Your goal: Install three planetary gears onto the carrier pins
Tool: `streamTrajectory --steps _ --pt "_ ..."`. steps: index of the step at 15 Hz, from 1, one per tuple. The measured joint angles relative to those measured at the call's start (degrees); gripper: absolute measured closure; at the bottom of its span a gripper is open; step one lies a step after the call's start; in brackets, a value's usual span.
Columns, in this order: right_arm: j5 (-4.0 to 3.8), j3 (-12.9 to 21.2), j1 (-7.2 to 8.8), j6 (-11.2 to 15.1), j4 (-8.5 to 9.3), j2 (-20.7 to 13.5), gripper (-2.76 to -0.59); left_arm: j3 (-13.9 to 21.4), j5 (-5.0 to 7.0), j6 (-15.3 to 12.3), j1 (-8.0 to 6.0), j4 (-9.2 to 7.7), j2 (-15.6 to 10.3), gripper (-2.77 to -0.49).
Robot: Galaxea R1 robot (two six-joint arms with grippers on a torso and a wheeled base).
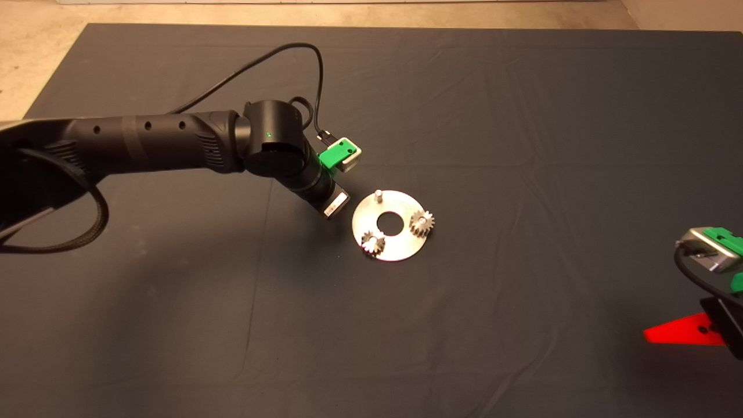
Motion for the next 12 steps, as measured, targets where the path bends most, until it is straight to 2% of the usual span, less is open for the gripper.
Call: streamTrajectory --steps 4,9,12 --pt "0.00 0.0 0.00 0.0 0.00 0.0 -1.34 -1.6 -0.04 1.1 0.00 0.07 0.1 -1.19" --pt "-0.02 0.0 0.00 0.0 0.02 0.0 -1.34 -1.8 -0.09 1.4 0.00 0.07 0.3 -1.19" --pt "0.05 0.0 0.00 0.0 0.03 0.0 -1.34 -2.6 -1.05 1.4 0.00 0.05 0.8 -1.19"
